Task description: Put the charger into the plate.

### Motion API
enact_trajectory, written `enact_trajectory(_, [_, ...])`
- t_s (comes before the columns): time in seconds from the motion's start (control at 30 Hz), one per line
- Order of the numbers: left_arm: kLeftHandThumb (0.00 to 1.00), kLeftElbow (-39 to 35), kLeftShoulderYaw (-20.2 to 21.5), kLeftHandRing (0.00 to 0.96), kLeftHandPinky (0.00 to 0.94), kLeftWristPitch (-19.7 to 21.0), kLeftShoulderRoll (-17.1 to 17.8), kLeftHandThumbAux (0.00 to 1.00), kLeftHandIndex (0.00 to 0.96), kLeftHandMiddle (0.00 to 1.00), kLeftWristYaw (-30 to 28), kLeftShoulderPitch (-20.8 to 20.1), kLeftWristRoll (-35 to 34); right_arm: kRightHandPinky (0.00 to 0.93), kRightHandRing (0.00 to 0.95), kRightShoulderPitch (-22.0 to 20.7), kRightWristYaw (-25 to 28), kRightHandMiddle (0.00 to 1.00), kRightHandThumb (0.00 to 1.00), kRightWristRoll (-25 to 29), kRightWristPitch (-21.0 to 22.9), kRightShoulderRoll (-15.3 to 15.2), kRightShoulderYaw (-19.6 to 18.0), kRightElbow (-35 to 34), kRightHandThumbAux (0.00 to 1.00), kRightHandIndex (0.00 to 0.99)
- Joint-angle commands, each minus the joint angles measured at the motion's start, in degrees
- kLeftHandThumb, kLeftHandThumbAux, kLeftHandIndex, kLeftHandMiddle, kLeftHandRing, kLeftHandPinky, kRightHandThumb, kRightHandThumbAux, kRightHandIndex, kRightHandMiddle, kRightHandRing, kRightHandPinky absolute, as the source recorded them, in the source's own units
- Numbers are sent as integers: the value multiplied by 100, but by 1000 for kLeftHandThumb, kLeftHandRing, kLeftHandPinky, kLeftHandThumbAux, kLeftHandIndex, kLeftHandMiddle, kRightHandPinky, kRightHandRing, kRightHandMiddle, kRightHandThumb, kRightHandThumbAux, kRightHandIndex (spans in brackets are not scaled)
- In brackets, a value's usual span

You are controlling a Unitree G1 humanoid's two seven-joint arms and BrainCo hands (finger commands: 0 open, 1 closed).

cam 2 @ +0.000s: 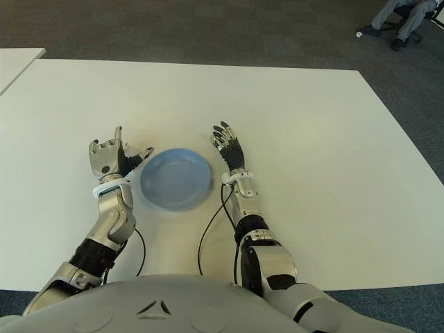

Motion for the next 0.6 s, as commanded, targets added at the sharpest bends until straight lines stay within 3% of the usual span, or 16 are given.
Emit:
enact_trajectory(0.03, [180,-16,64,0,0,-34,-55,288,0,0,-143,219,-271,93,145,131,4,193,17,48,154,4,-47,193,679,82])
enact_trajectory(0.3, [196,-2118,58,0,43,584,27,307,0,0,-1149,403,278,93,147,105,-41,195,32,43,192,31,-64,226,700,77])
enact_trajectory(0.6, [212,-2738,217,0,35,499,13,300,0,0,-1485,425,301,104,145,53,-98,187,51,18,209,51,-59,302,722,64])
